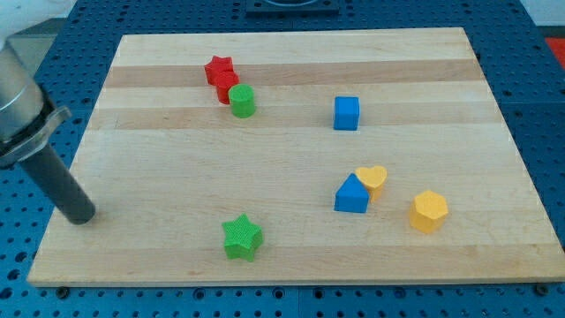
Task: Push the green star to the top left of the board
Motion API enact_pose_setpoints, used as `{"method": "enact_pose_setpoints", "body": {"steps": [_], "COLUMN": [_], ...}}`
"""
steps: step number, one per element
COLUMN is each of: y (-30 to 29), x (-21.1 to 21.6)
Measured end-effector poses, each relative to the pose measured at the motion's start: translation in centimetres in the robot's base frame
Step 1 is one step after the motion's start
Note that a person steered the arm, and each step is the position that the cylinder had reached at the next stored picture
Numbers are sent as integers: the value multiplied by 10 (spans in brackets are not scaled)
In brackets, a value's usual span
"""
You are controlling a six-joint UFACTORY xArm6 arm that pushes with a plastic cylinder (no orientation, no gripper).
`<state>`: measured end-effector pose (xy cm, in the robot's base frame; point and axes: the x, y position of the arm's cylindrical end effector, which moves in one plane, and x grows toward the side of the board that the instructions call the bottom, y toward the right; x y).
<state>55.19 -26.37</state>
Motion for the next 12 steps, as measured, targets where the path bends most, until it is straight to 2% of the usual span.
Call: {"method": "enact_pose_setpoints", "body": {"steps": [1,4,7,8,11,12], "y": [-2,18,151,158,162,161], "x": [62,65,67,54,-101,-93]}}
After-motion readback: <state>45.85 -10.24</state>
